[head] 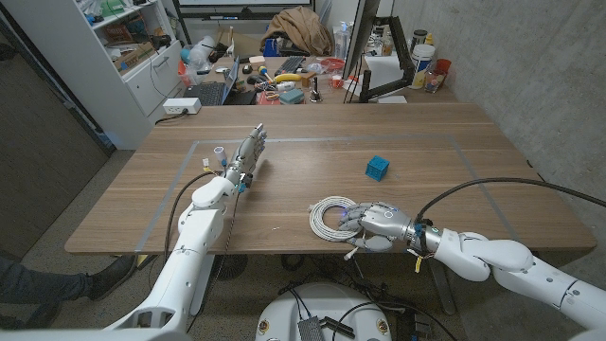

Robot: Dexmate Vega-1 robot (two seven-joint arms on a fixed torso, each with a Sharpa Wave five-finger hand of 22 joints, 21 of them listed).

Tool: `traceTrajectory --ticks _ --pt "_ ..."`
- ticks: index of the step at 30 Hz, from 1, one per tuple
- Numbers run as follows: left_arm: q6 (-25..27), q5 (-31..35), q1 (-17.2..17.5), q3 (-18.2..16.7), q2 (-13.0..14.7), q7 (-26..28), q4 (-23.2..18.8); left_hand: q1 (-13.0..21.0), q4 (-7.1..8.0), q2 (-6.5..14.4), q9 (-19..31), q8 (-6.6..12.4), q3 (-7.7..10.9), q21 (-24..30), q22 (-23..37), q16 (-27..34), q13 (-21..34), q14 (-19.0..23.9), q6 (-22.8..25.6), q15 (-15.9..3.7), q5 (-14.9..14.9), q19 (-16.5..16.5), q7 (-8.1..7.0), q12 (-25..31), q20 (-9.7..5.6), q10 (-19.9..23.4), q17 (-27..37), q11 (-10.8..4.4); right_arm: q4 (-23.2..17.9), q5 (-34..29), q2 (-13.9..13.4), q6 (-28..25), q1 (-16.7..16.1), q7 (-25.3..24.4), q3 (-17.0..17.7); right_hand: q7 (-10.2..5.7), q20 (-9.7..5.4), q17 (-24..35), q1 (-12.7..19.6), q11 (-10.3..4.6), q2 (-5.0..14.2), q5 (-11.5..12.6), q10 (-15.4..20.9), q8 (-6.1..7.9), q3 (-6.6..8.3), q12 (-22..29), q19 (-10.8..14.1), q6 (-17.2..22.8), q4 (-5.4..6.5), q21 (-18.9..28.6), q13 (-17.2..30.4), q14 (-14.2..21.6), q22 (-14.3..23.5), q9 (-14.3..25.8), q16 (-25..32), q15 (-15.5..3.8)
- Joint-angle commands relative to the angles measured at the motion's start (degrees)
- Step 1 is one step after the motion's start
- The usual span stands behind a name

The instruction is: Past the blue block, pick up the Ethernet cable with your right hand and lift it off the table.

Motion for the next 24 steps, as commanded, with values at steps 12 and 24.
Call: traceTrajectory --ticks 12,24 --pt "-0.7 -0.7 0.6 -0.8 -0.2 0.0 -0.1 0.0 -0.05 0.7 0.2 0.25 -0.39 -0.1 0.2 0.2 0.4 -0.5 0.5 -0.25 0.4 -1.1 0.45 0.2 -0.36 -0.4 0.1 0.00 2.5 1.6 1.7 2.6 1.8 -3.7 -0.8 -0.80 -6.24 2.6 4.8 -1.51 2.91 -3.0 9.3 6.20 2.19 3.2 8.2 11.9 -0.31 2.2 1.3 10.5 0.3 3.2 3.0 -10.00" --pt "-0.8 -0.9 0.5 -1.0 0.1 -0.3 -0.2 0.0 -0.05 0.7 0.2 0.27 -0.54 -0.1 0.2 0.2 0.4 -0.6 0.6 -0.21 0.4 -1.1 0.49 0.2 -0.38 -0.3 0.1 -0.22 1.8 2.7 2.1 2.3 1.4 -3.7 0.0 -0.12 -7.63 5.0 8.3 -1.00 4.27 -4.6 11.9 7.29 1.39 4.4 10.3 12.0 -0.59 2.6 2.4 13.2 0.4 3.9 5.2 -10.33"
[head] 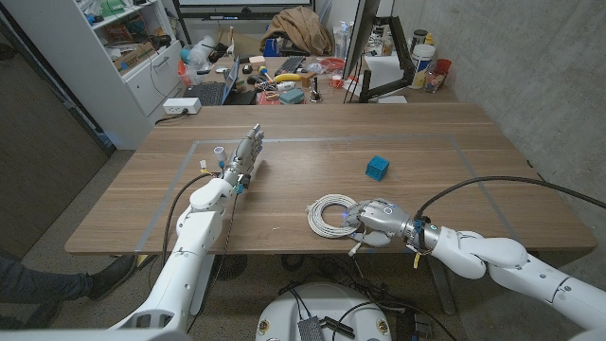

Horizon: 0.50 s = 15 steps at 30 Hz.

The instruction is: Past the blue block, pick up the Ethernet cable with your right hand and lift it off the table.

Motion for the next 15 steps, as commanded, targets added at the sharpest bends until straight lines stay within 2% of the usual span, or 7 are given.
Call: traceTrajectory --ticks 1,15 --pt "-0.1 -0.2 0.0 -0.4 0.2 -0.3 -0.2 0.0 -0.01 0.8 0.2 0.26 -0.25 -0.1 0.2 0.2 0.4 -0.6 0.3 -0.25 0.4 -1.1 0.19 0.2 -0.39 -0.4 0.1 -0.24 -0.6 1.7 0.5 0.0 -0.5 -0.5 0.8 -5.79 -6.87 2.6 1.2 0.00 0.61 -0.2 0.6 0.52 -0.38 0.5 0.6 6.3 0.07 0.3 0.3 2.2 0.2 0.6 0.3 -9.73" --pt "1.2 -0.3 -0.1 -0.4 0.7 -0.6 -1.2 0.1 -0.01 0.8 0.2 0.21 -0.41 0.0 0.2 0.2 0.4 -0.6 0.2 -0.21 0.4 -1.1 0.26 0.2 -0.44 -0.4 0.1 0.07 -4.4 2.8 -0.3 -2.2 -3.8 -1.9 3.9 -5.57 -6.67 2.7 1.0 0.06 0.79 -0.5 0.7 0.75 -0.61 0.7 0.9 6.4 0.68 0.3 0.7 2.2 0.2 0.4 -0.1 -9.53"
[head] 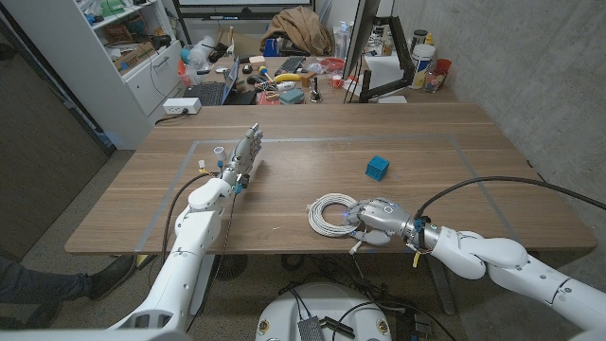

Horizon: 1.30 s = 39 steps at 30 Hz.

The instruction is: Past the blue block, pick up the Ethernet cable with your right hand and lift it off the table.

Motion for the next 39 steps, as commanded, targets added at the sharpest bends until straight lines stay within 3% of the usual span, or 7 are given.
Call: traceTrajectory --ticks 1,14,39 --pt "1.4 -0.1 -0.2 0.0 0.5 -0.3 -1.2 0.1 0.14 0.8 0.2 0.21 -0.27 0.0 0.2 0.2 0.1 -0.3 0.2 0.05 0.4 -1.1 0.26 0.2 -0.44 -0.4 0.1 0.06 -3.0 1.2 -0.5 -1.8 -2.5 -1.6 2.6 -5.65 -6.85 0.1 -0.1 -0.14 0.52 -0.3 0.6 0.38 -0.12 0.3 0.8 6.3 0.40 0.3 0.2 -0.1 0.2 0.3 -0.3 -7.73" --pt "1.4 0.2 -1.4 0.6 0.4 -0.5 -1.3 0.1 0.14 0.9 0.2 0.18 -0.41 0.0 0.2 0.2 0.1 -0.4 0.2 0.09 0.4 -1.1 0.29 0.2 -0.45 -0.4 0.1 -0.06 -5.9 2.1 -1.2 -3.4 -5.8 -3.1 5.8 -5.76 -6.67 0.1 -0.2 -0.01 0.56 -0.5 0.6 0.30 -0.28 0.3 0.7 6.2 0.68 0.1 0.5 -0.1 0.2 0.0 -0.7 -7.66" --pt "-0.4 -0.3 -1.9 0.7 -0.9 -0.2 0.6 0.2 0.11 1.1 0.2 0.19 -0.67 0.0 0.2 0.2 0.1 -0.4 0.3 0.10 0.4 -1.1 0.29 0.2 -0.46 -0.3 0.1 -0.01 -11.2 8.4 -2.9 -1.9 -10.2 2.4 13.4 -5.64 -6.25 0.0 -1.1 0.14 0.85 -0.7 -0.1 -0.01 -0.61 -0.1 0.3 5.7 1.39 -0.4 0.7 -0.6 0.1 -0.6 -1.8 -7.47"
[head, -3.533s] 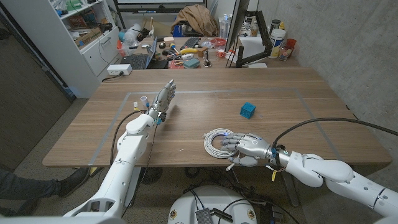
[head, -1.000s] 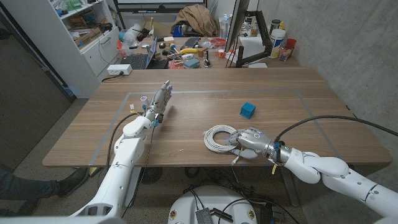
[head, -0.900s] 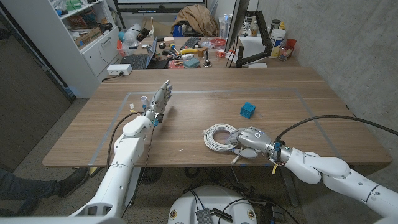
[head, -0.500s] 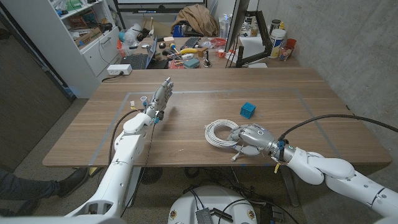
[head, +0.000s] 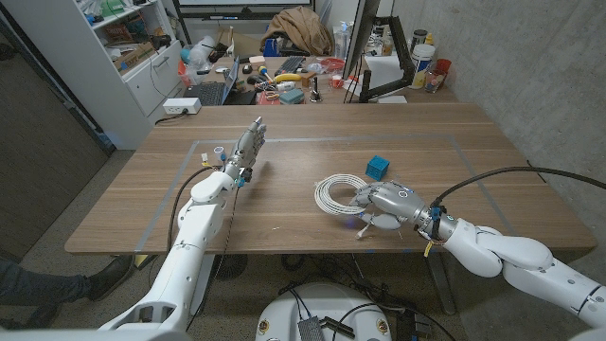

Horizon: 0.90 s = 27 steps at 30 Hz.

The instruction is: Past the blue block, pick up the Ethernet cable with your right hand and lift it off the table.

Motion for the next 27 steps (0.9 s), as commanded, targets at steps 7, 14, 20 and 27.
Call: traceTrajectory --ticks 7,14,20,27 --pt "-1.5 -0.3 -0.1 0.2 -0.9 0.2 1.2 0.2 0.09 0.6 0.2 0.16 -0.27 0.0 0.2 0.2 0.1 -0.4 0.3 0.10 0.4 -1.2 0.27 0.2 -0.47 -0.4 0.1 -0.05 -3.6 3.0 -0.5 1.2 -3.6 2.9 5.8 -5.69 -6.16 0.2 -0.3 0.25 0.26 -0.1 -0.6 0.40 0.07 -0.5 0.3 5.5 0.17 -0.2 0.1 0.2 0.2 0.1 -0.4 -7.46" --pt "-1.9 -0.2 -0.1 0.5 -1.2 0.2 1.5 0.3 0.08 0.6 0.2 0.16 -0.33 0.0 0.2 0.2 0.1 -0.4 0.3 0.07 0.4 -1.2 0.28 0.2 -0.48 -0.4 0.1 0.03 -5.0 2.5 -0.2 1.6 -5.0 2.5 8.2 -5.75 -6.13 0.2 -0.4 0.29 0.29 -0.1 -0.5 0.30 0.02 -0.5 0.3 5.3 0.15 -0.3 0.2 0.2 0.2 0.0 -0.6 -7.44" --pt "-2.3 -0.1 -0.5 1.0 -1.4 -0.1 2.1 0.3 0.06 0.6 0.2 0.15 -0.37 0.0 0.2 0.2 0.1 -0.4 0.3 0.10 0.4 -1.2 0.30 0.2 -0.52 -0.4 0.1 -0.01 -6.0 2.5 0.0 2.4 -5.2 3.1 9.5 -5.72 -6.07 0.3 -0.4 0.31 0.38 -0.1 -0.6 0.32 -0.02 -0.6 0.3 5.3 0.20 -0.3 0.2 0.2 0.1 0.0 -0.7 -7.40" --pt "-2.3 0.0 -0.7 0.9 -1.3 -0.1 2.3 0.4 0.04 0.7 0.2 0.15 -0.44 0.0 0.2 0.2 0.1 -0.4 0.3 0.07 0.4 -1.2 0.25 0.2 -0.57 -0.4 0.1 0.10 -7.7 3.7 0.7 3.2 -5.7 4.5 11.5 -5.52 -5.95 0.4 -0.7 0.41 0.54 -0.2 -0.6 0.31 -0.16 -0.6 0.4 5.2 0.39 -0.4 0.2 0.4 0.1 0.0 -0.7 -7.30"
